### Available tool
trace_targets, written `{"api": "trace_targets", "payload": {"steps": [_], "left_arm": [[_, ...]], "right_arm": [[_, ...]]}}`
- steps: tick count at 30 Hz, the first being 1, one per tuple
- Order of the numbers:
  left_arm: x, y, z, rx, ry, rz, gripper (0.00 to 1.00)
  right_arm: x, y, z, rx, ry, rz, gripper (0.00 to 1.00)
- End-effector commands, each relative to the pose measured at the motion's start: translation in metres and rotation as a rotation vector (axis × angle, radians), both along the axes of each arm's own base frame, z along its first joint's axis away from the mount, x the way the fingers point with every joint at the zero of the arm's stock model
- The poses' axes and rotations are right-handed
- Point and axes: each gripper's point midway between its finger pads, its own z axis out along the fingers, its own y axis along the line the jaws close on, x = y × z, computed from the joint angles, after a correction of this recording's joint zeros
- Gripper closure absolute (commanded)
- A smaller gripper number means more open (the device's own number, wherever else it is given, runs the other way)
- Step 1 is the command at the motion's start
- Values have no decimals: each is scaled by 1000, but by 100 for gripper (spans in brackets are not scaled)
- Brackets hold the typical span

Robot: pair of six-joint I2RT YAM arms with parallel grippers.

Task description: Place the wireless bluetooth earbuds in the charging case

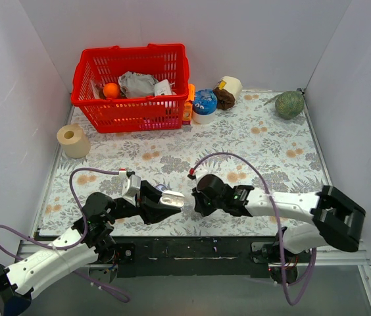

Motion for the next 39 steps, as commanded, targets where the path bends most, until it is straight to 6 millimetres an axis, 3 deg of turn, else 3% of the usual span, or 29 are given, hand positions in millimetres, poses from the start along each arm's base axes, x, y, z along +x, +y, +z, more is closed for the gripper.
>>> {"api": "trace_targets", "payload": {"steps": [1,3,5,6,7,8,9,12,13,15,16,18,19,22,30,39], "left_arm": [[0,1,-1,2,-9,8,100],[1,2,-1,3,-9,13,100],[2,1,0,0,-21,18,100],[4,0,0,4,-23,19,100],[5,-1,0,5,-27,24,100],[6,-2,3,-2,-47,27,100],[9,-5,-1,13,-43,27,100],[14,-11,3,6,-78,26,100],[18,-18,-3,29,-68,13,100],[20,-24,7,16,-103,-4,100],[24,-31,-2,52,-84,-33,100],[25,-37,7,38,-87,-80,100],[27,-41,0,60,-69,-121,100],[30,-48,13,30,-75,-167,100],[35,-67,14,58,-53,-267,100],[34,-71,12,59,-27,-299,100]], "right_arm": [[20,-23,75,34,-196,-32,99],[24,-26,140,125,-330,14,99],[17,-44,168,99,-374,74,99],[16,-49,207,146,-425,80,99],[14,-55,225,137,-470,127,99],[6,-66,228,100,-455,168,99],[1,-68,259,144,-494,199,99],[-16,-78,279,148,-497,297,99],[-21,-79,291,166,-523,338,99],[-27,-83,299,186,-547,377,99],[-31,-83,301,201,-544,400,99],[-37,-83,307,237,-557,422,99],[-45,-81,306,261,-540,458,99],[-50,-78,305,292,-536,477,99],[-50,-62,292,352,-520,477,99],[-45,-39,291,420,-527,473,99]]}}
